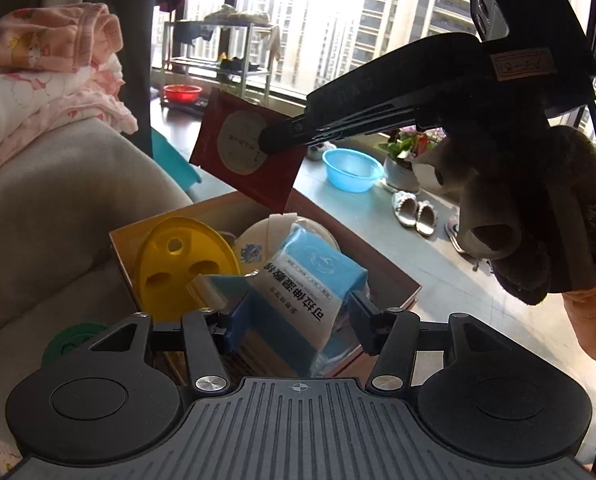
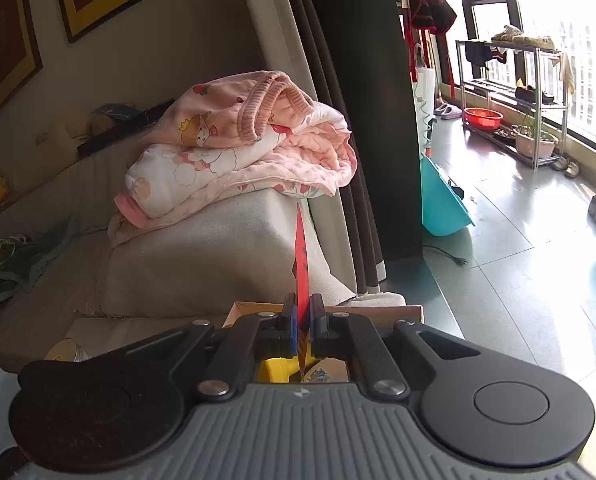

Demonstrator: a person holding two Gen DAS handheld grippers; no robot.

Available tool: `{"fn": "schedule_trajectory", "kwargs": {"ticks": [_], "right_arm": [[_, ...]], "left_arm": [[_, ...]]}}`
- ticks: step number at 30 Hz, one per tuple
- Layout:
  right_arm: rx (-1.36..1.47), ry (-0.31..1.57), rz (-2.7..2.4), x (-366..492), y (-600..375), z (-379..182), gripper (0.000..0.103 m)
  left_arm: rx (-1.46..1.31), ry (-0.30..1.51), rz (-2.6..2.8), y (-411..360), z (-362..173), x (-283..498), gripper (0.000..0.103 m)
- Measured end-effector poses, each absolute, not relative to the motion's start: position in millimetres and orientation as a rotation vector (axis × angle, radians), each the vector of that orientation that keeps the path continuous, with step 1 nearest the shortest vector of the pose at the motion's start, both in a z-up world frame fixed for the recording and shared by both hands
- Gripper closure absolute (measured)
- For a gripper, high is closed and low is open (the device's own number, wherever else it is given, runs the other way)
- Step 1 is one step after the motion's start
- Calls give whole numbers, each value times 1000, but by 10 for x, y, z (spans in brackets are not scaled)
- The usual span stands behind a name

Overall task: Organize soft objects
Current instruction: 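Lower the red packet into the pink box and open the right gripper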

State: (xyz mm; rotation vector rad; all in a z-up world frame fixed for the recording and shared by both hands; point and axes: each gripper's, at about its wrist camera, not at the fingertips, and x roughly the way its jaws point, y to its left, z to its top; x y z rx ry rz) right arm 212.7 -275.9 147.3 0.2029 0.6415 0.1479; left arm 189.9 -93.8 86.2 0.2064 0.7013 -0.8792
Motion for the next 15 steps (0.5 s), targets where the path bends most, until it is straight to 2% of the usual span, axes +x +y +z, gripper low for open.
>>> {"fn": "schedule_trajectory", "kwargs": {"ticks": [3,7,11,15], "right_arm": [[277,748,161,2395,-2762,1303,98],[414,910,163,2594,-2800,952,98],[526,991,160,2667,-2869,710,98],[498,1009,141,2643,-2830,753,97]], "left_arm": [[308,670,-833,-980,778,1839,49],[237,690,-828,-922,755,1947,49],[240,679,-838,-910,735,1903,49],[215,680,-831,-864,721,1886,49]]}}
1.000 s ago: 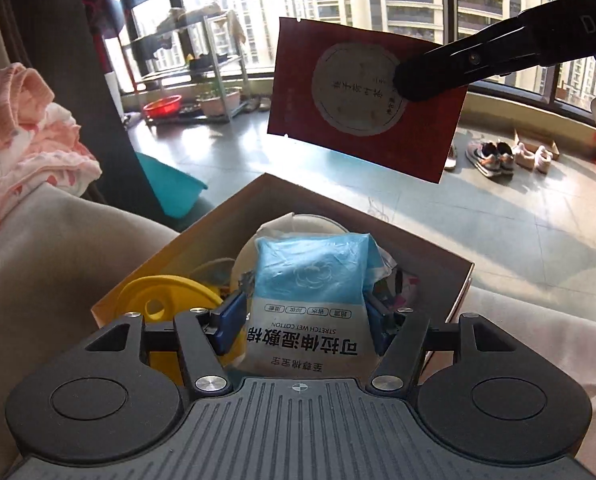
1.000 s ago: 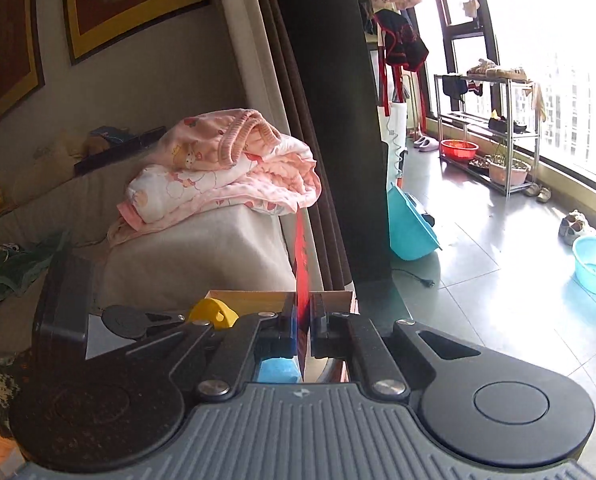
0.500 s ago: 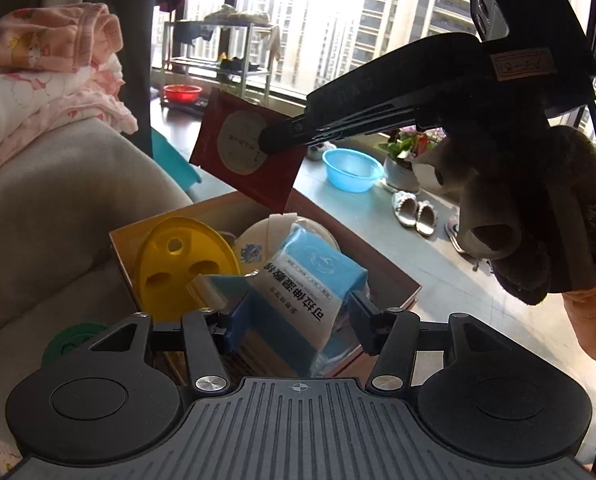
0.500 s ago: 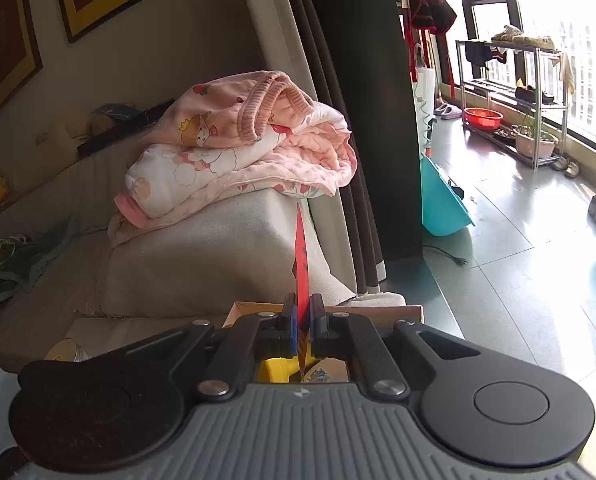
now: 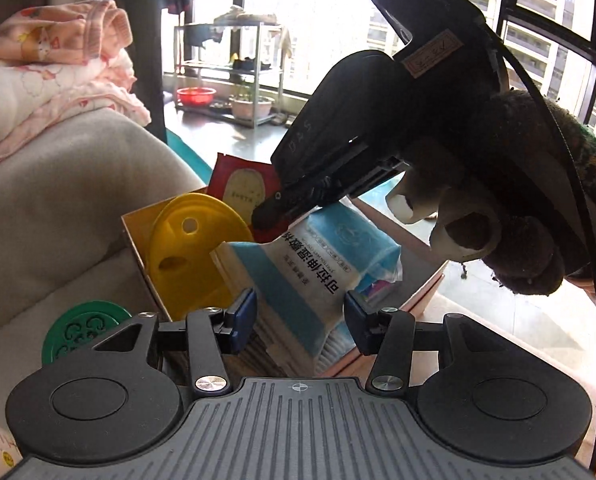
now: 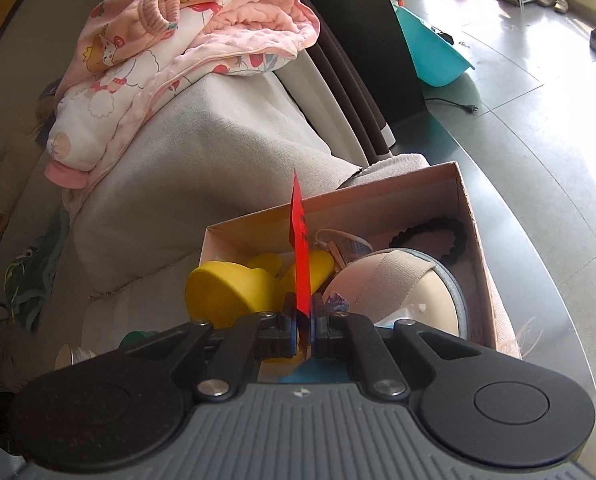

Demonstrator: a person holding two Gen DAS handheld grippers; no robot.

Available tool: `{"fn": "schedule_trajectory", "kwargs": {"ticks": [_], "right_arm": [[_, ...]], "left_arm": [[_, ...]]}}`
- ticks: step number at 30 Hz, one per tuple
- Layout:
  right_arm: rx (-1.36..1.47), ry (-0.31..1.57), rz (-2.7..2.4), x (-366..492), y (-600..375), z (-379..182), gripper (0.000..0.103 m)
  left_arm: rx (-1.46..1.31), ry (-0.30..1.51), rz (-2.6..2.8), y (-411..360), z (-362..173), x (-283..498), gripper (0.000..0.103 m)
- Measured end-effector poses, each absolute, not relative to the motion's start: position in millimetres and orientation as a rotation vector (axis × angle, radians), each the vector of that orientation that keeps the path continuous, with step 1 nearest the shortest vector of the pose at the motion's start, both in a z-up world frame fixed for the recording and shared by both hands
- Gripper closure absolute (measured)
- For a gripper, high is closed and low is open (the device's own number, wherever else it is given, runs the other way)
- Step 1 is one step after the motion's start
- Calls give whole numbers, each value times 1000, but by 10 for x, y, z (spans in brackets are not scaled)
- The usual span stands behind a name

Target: Organize soft objects

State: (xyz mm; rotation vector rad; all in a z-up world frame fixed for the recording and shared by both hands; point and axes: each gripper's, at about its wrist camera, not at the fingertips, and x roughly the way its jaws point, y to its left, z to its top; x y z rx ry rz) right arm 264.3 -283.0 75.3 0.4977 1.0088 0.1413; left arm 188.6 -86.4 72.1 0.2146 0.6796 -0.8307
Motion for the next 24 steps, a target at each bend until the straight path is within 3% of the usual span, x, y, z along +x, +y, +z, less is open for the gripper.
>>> {"fn": "schedule_trajectory", "kwargs": {"ticks": [2,4,6,8,9,10,12,18,24], "right_arm": [[424,991,129,2565,-2792,907,93],[348,941,106,2457,-2787,1072,72],[273,868,75,2375,-2798,1243,66],[209,799,53,2367,-2785,1346,67],[183,786,50,2392,-2760,1353,71],[155,781,51,2445,-2727,1344,82],[125,804,57,2602,-2650,1242,90],[239,1011,41,2984,-2712,728,91],[264,922,38,2780,-2822,845,90]], "left_arm": [[204,677,-828,-817,725,1840,49],[190,671,-824,-771,748,1794,50],[170,655,-826,-731,797,1757,51],[148,635,-828,-699,852,1718,51],[139,628,-829,-693,873,1706,51],[133,625,-834,-688,887,1693,51],[133,630,-845,-693,892,1661,52],[142,667,-832,-715,787,1695,55],[118,659,-784,-677,761,1714,55]]}}
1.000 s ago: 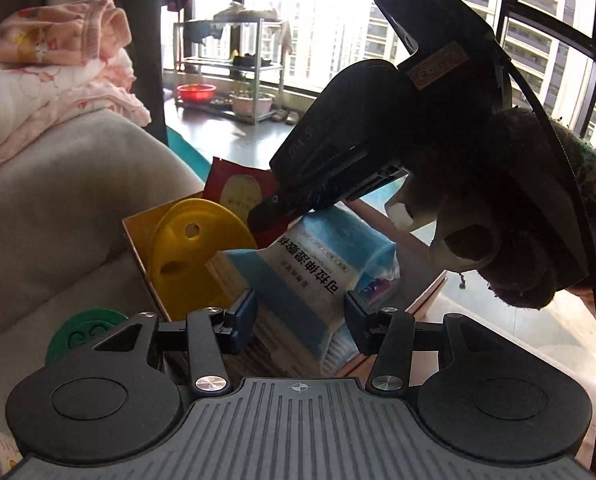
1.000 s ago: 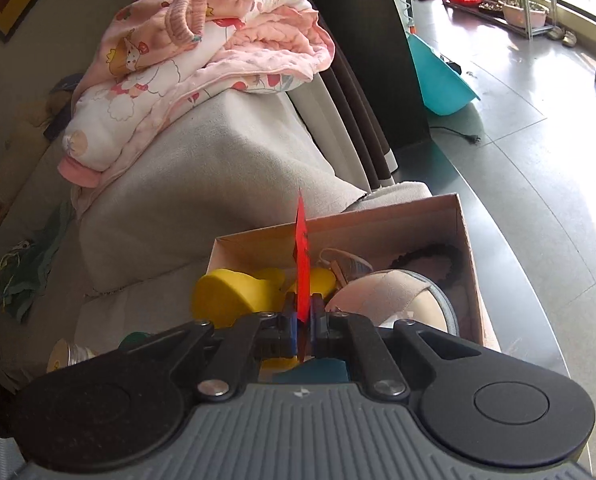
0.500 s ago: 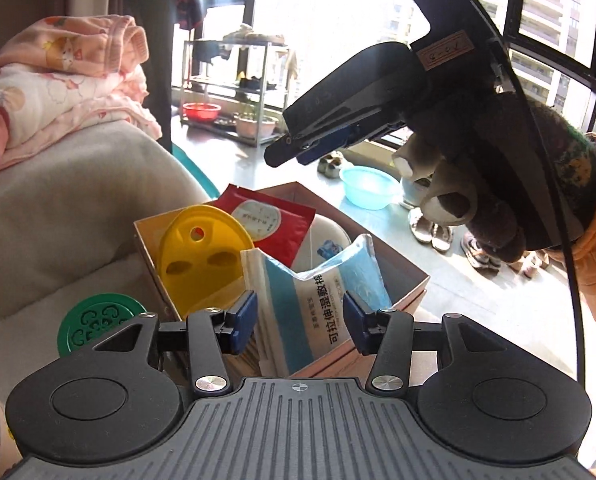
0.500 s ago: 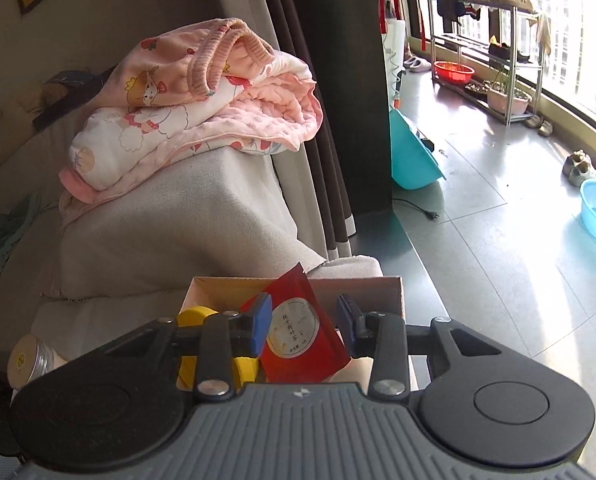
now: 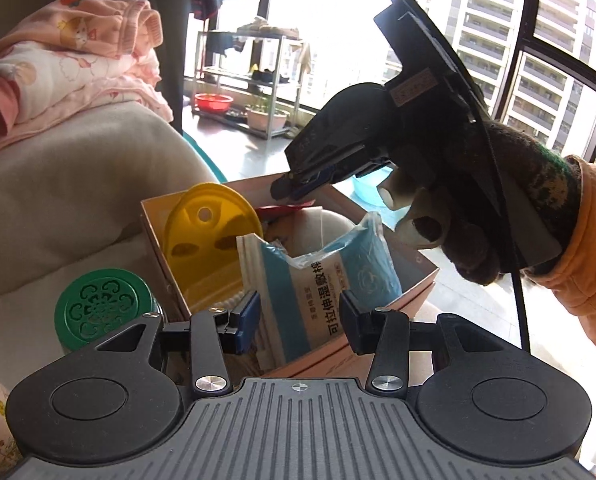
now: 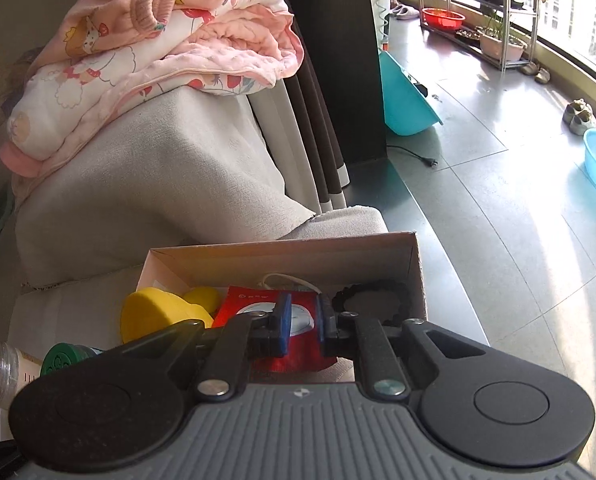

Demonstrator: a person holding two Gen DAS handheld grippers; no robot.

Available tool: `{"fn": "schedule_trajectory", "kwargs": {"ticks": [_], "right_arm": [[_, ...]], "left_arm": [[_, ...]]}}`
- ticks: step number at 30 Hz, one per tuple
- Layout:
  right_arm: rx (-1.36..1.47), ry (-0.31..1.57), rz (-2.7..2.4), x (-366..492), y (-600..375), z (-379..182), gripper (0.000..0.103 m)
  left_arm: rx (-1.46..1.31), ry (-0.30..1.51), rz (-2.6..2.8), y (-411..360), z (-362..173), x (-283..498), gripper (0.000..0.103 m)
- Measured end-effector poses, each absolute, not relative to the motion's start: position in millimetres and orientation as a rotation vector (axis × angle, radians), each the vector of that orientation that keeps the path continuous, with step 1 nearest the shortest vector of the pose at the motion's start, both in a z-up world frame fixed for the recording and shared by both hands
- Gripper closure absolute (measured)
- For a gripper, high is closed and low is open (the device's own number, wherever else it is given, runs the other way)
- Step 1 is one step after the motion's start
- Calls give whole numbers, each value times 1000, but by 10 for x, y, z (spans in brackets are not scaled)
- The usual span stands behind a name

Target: Organize soft objects

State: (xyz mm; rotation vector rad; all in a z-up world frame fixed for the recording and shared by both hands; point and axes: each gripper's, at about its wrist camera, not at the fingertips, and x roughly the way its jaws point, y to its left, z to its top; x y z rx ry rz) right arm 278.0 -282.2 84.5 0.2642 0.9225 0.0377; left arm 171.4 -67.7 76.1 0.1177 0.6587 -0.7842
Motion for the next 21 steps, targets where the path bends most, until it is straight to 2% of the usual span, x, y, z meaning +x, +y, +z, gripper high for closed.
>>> {"fn": "schedule_trajectory", "kwargs": {"ticks": [4,7,12,14,16,19,21], "right_arm": [[228,829,90,2402,-2775,989,90],[192,901,60,2364,-2715,860,90],[224,834,38,2101,-2696,979,88],[197,764,60,1862,-2621,1136,80],[164,687,50,1595,-2520,1274,61],[142,606,69,1179,-2337,1353,45],[127,582,85,917,-2188,1317,42]], "left_arm": [[146,656,-750,-710,729,1711,55],[159,660,-703,-758,646,1761,51],[97,626,-683,-517,783,1561,55],[87,609,-665,-369,834,1415,55],[71,604,-622,-206,839,1256,55],[23,634,-542,58,765,986,55],[4,666,-475,225,667,767,55]]}}
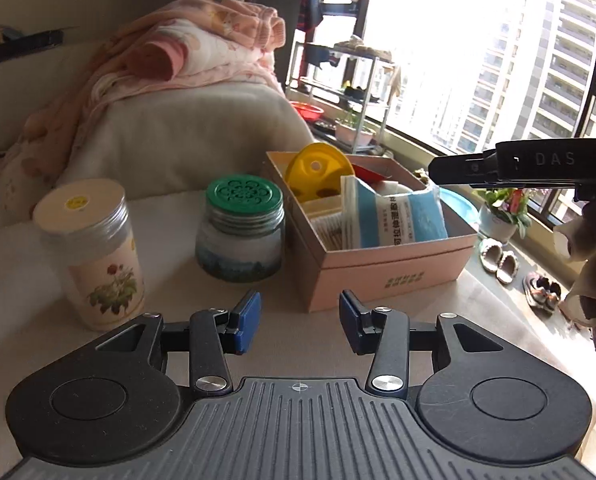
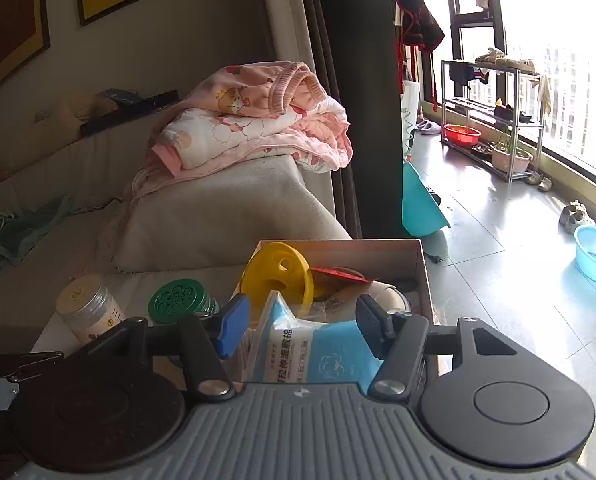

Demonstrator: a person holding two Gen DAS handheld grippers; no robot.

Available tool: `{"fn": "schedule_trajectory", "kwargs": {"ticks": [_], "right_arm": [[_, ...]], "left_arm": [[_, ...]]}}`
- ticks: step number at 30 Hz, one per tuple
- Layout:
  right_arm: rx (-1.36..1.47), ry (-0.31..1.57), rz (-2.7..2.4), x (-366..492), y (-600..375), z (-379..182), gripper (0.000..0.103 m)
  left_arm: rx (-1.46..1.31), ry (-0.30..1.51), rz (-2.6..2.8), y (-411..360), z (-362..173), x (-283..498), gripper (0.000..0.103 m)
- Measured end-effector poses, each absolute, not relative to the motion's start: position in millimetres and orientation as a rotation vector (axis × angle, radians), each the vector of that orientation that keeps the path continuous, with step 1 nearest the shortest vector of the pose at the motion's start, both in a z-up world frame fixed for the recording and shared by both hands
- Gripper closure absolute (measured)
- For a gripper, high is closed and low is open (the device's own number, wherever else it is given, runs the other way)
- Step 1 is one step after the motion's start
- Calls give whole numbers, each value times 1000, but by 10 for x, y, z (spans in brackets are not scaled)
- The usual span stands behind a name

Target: Organize soft objects

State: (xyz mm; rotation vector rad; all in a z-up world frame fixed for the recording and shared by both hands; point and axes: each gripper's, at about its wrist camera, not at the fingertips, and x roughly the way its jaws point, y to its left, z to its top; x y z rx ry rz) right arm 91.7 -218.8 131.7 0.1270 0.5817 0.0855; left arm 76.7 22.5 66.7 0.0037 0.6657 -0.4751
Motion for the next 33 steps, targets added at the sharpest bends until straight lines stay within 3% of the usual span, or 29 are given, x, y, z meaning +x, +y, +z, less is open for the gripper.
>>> {"fn": "schedule_trajectory", "kwargs": {"ticks": [3,10,14,18,21,33], "right_arm": [[79,594,121,559,-1904,1114,36],[-22,731,132,244,-1529,463,36],[18,807,106,291,-1621,202,36],[8,779,59,247,-1695,115,22],[11,768,-3,260,-1777,46,2],[28,704,-56,220,-1831,-17,0]], "left_arm": [[6,726,-341,390,495,437,55],[-6,757,-237,410,192,74,54],[55,719,-222,179,141,131,44],[61,692,-195,28,97,208,35],[67,667,-163,-42,66,218,34],[62,654,-148,-101,45,282,32]]}}
